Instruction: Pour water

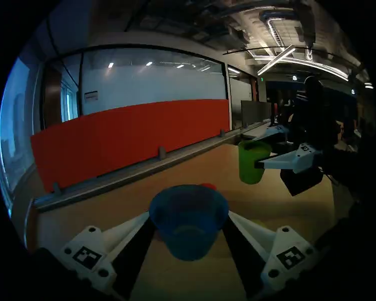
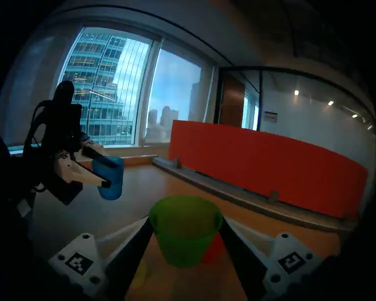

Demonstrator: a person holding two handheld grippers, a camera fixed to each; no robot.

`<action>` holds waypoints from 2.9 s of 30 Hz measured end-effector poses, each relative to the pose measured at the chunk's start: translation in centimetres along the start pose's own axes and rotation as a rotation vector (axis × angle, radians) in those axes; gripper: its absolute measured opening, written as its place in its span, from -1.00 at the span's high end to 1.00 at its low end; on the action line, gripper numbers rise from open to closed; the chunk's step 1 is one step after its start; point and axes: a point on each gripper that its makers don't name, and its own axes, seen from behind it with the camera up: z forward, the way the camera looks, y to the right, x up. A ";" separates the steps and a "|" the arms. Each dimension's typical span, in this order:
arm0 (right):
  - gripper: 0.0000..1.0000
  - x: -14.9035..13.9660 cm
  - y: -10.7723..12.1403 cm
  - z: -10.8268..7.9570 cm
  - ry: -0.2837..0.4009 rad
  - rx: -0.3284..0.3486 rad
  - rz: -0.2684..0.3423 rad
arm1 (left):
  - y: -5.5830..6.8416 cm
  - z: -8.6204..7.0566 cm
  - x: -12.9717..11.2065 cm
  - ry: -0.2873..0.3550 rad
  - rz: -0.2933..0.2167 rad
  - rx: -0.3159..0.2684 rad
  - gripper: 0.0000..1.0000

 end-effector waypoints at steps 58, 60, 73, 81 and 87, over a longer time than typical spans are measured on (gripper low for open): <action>-0.83 2.4 -4.0 1.7 0.048 0.129 0.047 | -1.1 -1.4 12.0 0.181 0.382 0.154 -0.70; -0.84 2.5 -4.3 1.9 0.048 0.135 0.044 | -1.1 -1.5 12.3 0.184 0.402 0.160 -0.70; -0.84 2.9 -6.4 2.9 0.046 0.187 0.034 | -1.0 -1.8 14.2 0.185 0.538 0.185 -0.70; -0.83 3.2 -7.8 3.6 0.046 0.217 0.024 | -0.4 -2.0 15.3 0.185 0.626 0.193 -0.70; -0.83 3.2 -8.5 4.0 0.045 0.233 0.023 | -0.3 -2.1 15.7 0.176 0.695 0.201 -0.70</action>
